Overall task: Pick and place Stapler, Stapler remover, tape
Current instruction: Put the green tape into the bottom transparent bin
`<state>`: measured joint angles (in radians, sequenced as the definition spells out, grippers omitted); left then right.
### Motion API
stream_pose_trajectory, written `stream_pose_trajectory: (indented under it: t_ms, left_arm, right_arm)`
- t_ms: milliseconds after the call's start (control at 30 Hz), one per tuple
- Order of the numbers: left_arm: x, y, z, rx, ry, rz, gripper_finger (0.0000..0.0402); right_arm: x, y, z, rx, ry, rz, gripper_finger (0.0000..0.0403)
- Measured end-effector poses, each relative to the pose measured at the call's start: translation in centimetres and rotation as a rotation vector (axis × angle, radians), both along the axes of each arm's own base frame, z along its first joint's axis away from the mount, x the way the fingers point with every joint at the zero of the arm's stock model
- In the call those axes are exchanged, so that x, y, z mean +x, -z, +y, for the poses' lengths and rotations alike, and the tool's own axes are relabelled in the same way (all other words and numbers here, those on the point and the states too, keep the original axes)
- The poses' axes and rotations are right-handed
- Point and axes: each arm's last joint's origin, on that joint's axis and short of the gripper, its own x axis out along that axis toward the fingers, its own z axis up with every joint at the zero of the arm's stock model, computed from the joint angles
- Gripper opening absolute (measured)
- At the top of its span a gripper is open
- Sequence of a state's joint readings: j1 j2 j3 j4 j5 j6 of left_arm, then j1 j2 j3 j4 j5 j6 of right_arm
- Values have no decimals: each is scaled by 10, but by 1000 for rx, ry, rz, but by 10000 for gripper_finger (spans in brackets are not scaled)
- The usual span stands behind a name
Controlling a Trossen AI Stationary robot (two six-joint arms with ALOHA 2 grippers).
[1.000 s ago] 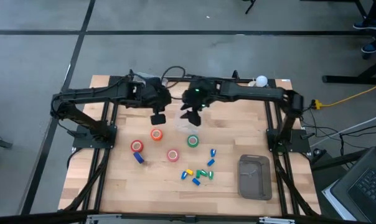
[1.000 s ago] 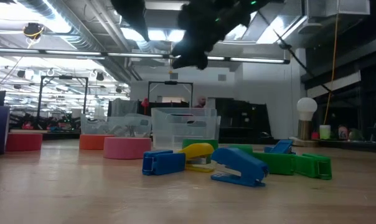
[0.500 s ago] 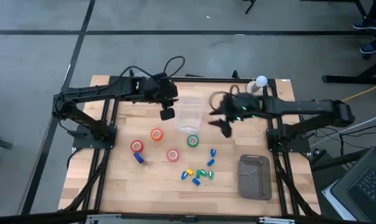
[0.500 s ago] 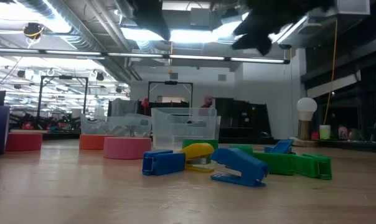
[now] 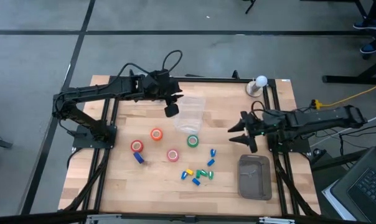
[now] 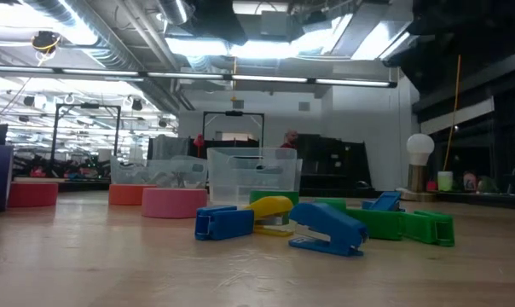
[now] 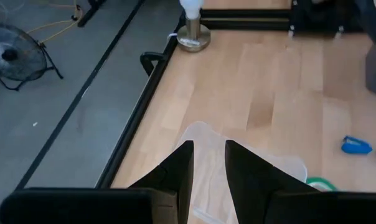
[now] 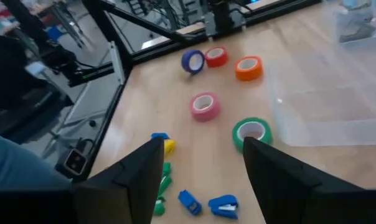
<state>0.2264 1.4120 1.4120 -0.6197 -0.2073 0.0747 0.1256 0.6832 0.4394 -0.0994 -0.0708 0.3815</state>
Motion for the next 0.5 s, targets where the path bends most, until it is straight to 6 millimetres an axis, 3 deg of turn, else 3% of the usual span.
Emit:
stream_pose_trajectory:
  t_ms: [500]
  left_arm:
    - [2, -3, 0, -179, -141, -138, 86]
  right_arm:
    - [-32, 46, 4, 70, -58, -252, 225]
